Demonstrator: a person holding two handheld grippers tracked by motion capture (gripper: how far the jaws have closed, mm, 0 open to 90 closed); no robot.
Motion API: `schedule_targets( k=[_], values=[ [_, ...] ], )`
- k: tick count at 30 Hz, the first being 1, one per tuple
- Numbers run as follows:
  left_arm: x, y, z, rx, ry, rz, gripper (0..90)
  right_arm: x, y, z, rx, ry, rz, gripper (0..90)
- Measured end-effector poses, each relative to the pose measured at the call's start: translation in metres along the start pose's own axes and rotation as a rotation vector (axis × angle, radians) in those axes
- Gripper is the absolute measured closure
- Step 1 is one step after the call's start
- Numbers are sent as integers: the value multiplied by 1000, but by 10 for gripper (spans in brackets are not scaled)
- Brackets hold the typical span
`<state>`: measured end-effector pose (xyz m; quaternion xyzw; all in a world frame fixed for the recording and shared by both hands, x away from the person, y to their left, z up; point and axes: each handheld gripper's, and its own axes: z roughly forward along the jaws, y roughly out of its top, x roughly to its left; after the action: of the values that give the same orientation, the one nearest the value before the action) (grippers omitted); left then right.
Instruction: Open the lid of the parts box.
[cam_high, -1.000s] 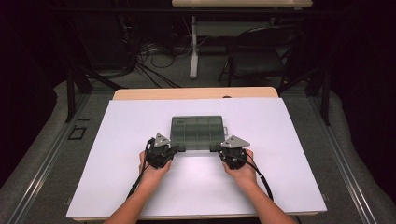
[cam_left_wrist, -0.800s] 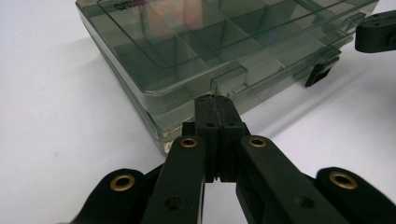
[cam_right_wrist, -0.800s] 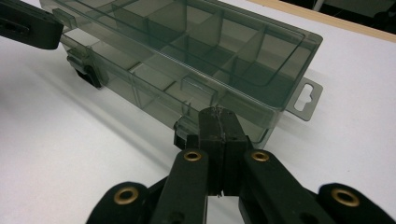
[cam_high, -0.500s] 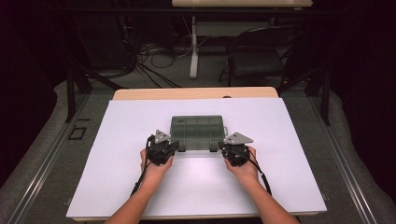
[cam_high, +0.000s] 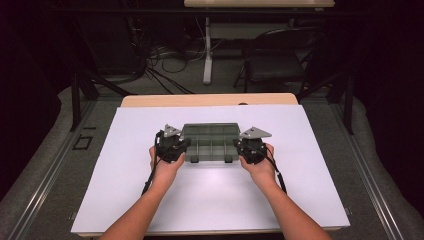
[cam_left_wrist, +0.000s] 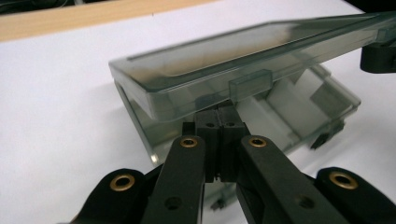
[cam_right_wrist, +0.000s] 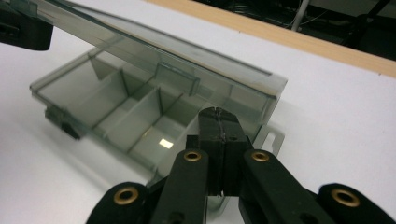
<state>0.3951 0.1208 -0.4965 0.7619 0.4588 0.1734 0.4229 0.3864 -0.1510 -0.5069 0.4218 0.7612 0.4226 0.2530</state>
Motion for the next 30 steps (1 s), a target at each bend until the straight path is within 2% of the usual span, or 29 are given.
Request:
schedule_targets(
  k=[1, 4, 11, 20, 30],
  values=[
    [0, 0, 0, 0, 0, 0, 900, 0, 0, 0, 0, 0, 0, 900],
    [2, 16, 2, -5, 6, 7, 900, -4, 17, 2, -7, -5, 21, 900],
    [9, 32, 6, -9, -7, -30, 900, -12, 39, 13, -9, -21, 42, 900],
    [15, 40, 6, -26, 17, -41, 900, -17, 46, 17, -17, -28, 67, 900],
    [21, 42, 6, -36, 23, -56, 900, -22, 51, 16, -30, -27, 80, 900]
  ],
)
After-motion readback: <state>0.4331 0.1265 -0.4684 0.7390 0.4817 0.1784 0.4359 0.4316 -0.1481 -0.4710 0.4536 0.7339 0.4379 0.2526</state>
